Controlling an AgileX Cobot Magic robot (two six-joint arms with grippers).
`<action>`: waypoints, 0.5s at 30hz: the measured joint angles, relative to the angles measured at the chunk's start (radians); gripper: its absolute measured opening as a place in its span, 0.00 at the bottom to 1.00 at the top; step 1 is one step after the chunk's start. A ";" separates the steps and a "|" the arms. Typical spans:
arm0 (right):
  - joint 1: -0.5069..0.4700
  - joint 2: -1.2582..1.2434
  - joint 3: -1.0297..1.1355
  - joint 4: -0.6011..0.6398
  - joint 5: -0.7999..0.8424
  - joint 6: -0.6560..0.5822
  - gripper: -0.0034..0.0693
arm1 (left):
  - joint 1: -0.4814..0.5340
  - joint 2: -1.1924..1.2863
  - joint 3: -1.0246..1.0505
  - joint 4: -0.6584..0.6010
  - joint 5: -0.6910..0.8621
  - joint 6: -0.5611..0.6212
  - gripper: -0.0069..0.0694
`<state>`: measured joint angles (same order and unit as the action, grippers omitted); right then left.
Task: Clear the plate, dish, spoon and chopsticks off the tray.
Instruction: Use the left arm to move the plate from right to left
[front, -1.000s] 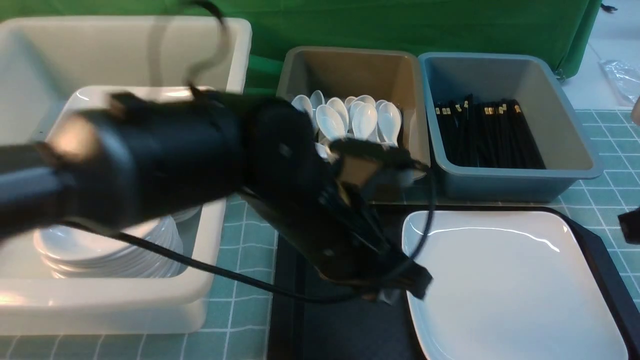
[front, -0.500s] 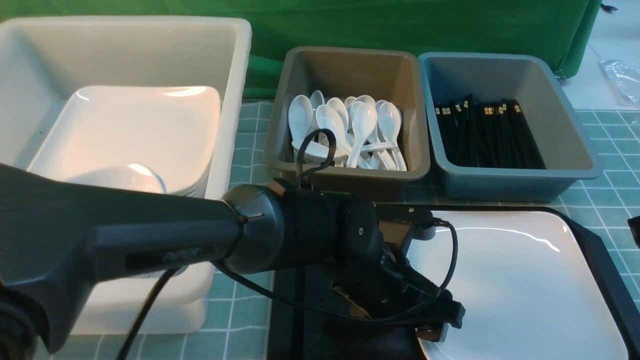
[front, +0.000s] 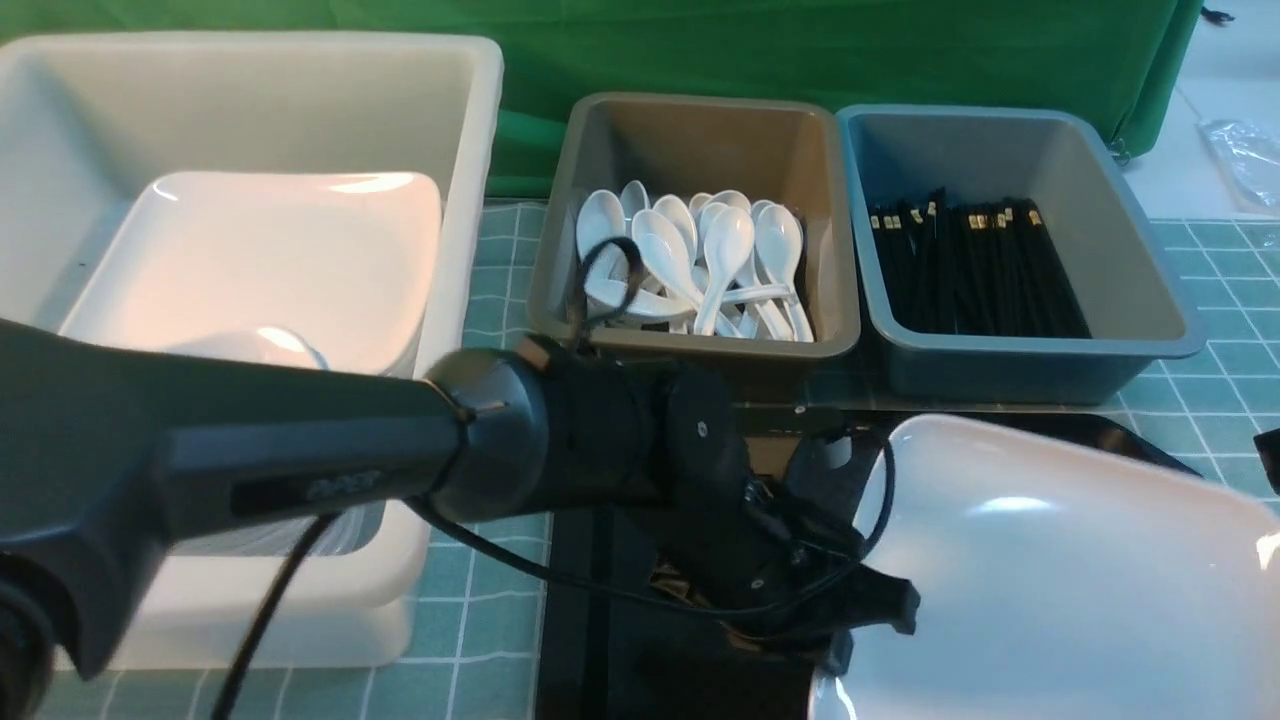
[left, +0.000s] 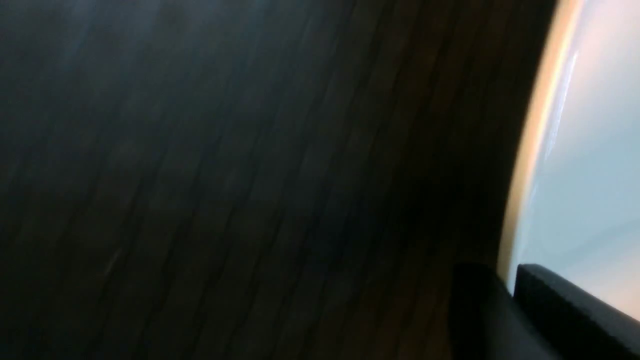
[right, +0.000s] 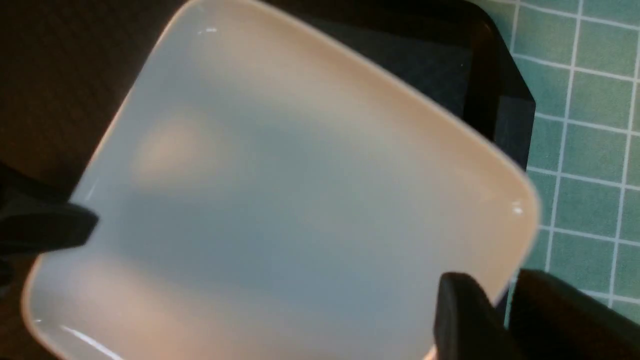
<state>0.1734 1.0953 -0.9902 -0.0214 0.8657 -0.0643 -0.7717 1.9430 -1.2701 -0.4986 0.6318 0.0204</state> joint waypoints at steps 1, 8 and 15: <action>0.000 0.000 0.000 0.000 0.000 0.000 0.30 | 0.005 -0.003 0.000 0.006 0.007 -0.004 0.14; 0.000 0.000 0.000 0.000 0.000 0.000 0.31 | 0.057 -0.095 0.074 0.122 0.094 -0.100 0.14; 0.000 0.000 0.000 0.000 0.004 0.005 0.32 | 0.117 -0.158 0.182 0.165 0.107 -0.183 0.14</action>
<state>0.1734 1.0953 -0.9902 -0.0214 0.8700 -0.0589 -0.6551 1.7847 -1.0877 -0.3338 0.7387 -0.1630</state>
